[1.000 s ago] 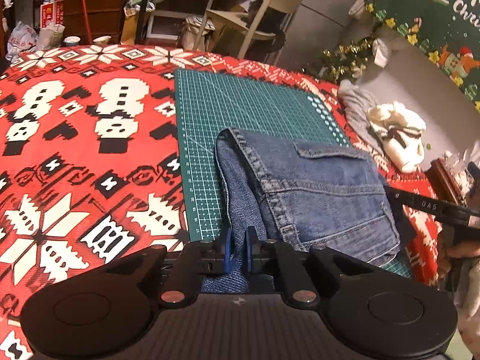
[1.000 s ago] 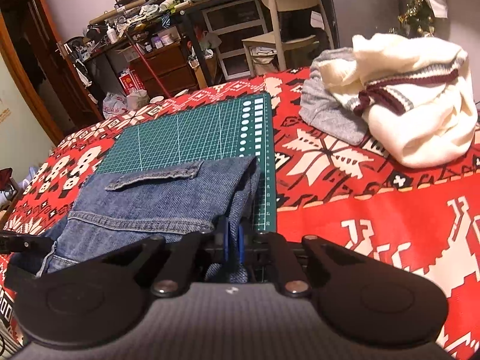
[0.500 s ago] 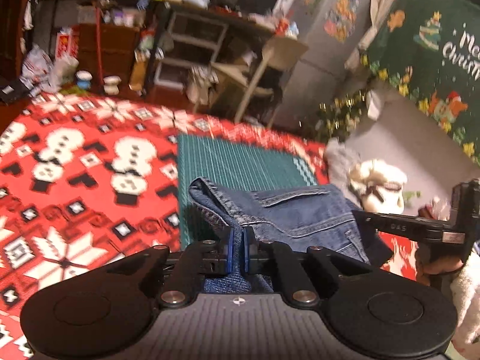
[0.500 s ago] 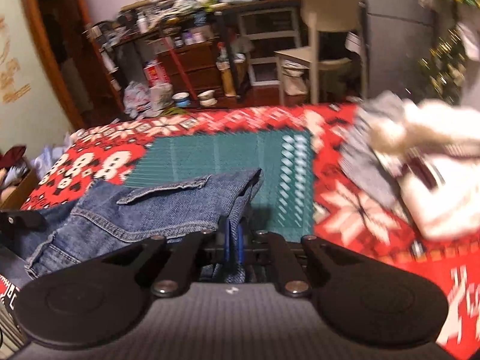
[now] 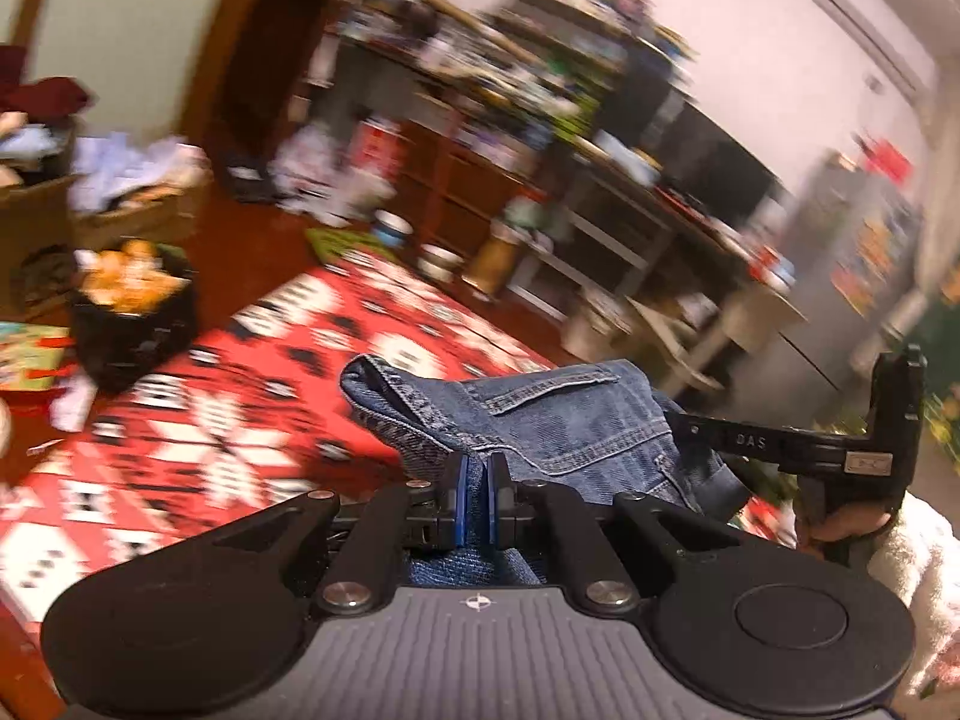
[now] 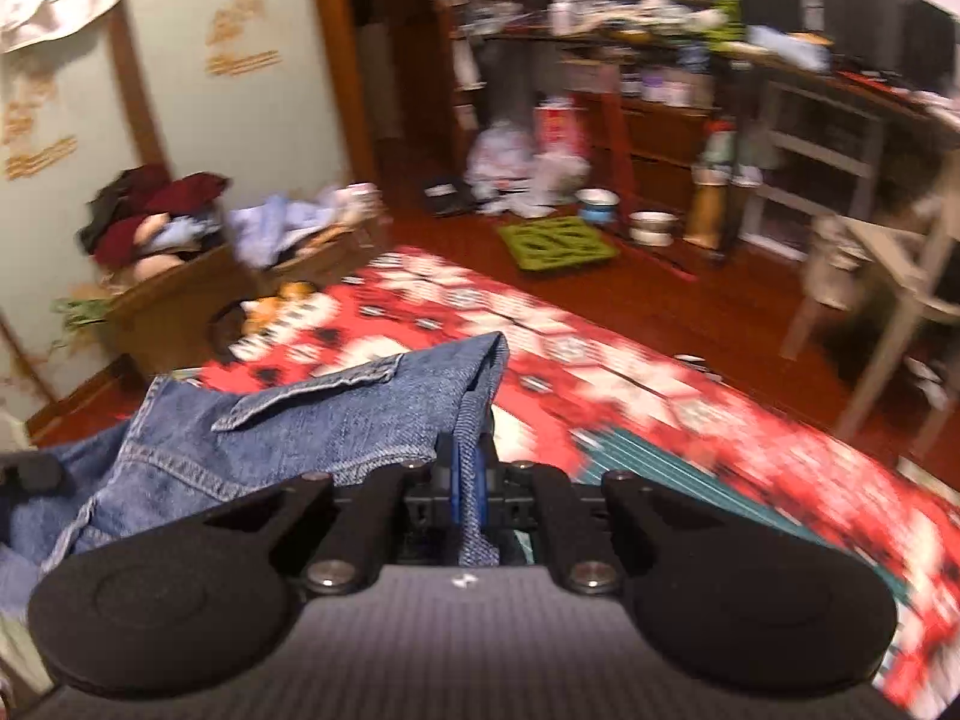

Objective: Fold clothes
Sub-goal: 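Lift the folded shorts with both grippers and carry them off the mat, then lower the shorts onto the bed cover beside the mat with both grippers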

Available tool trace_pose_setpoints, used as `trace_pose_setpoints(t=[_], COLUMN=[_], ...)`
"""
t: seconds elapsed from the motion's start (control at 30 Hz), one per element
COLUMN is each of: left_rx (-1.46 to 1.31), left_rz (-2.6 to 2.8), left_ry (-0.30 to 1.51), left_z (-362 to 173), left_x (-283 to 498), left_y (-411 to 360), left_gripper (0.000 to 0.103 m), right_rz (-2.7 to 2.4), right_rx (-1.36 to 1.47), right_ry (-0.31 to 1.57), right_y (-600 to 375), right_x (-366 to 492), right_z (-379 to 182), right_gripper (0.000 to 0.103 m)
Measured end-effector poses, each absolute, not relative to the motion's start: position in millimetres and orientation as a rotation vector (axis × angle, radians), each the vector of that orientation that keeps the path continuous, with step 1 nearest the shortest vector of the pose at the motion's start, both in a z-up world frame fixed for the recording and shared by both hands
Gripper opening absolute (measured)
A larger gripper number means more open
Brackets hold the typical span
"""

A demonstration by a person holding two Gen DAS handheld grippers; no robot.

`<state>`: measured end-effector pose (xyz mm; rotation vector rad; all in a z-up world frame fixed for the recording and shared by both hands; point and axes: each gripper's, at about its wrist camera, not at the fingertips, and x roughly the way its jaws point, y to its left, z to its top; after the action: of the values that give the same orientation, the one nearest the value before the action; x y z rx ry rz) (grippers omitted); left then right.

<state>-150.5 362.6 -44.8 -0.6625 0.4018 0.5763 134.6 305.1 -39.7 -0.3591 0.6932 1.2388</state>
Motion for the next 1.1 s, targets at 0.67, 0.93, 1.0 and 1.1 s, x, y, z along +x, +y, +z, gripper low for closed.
trace_pose_setpoints(t=[0.67, 0.93, 1.0, 1.1], left_rx=[-0.811, -0.859, -0.844, -0.872], left_rz=[0.875, 0.859, 0.853, 0.854], left_ry=[0.353, 0.380, 0.366, 0.365], left_z=[-73, -93, -89, -94], left_x=[-162, -171, -174, -175], left_y=[401, 406, 406, 410], left_gripper=[0.005, 0.005, 0.005, 0.005], right_rz=[1.577, 1.518, 1.525, 1.513], right_rx=[-0.555, -0.532, -0.529, -0.517], right_ry=[0.700, 0.766, 0.747, 0.744], right_y=[563, 578, 579, 582], right_x=[98, 106, 104, 105], right_z=[-95, -142, -139, -137], right_gripper=[0.005, 0.005, 0.005, 0.005])
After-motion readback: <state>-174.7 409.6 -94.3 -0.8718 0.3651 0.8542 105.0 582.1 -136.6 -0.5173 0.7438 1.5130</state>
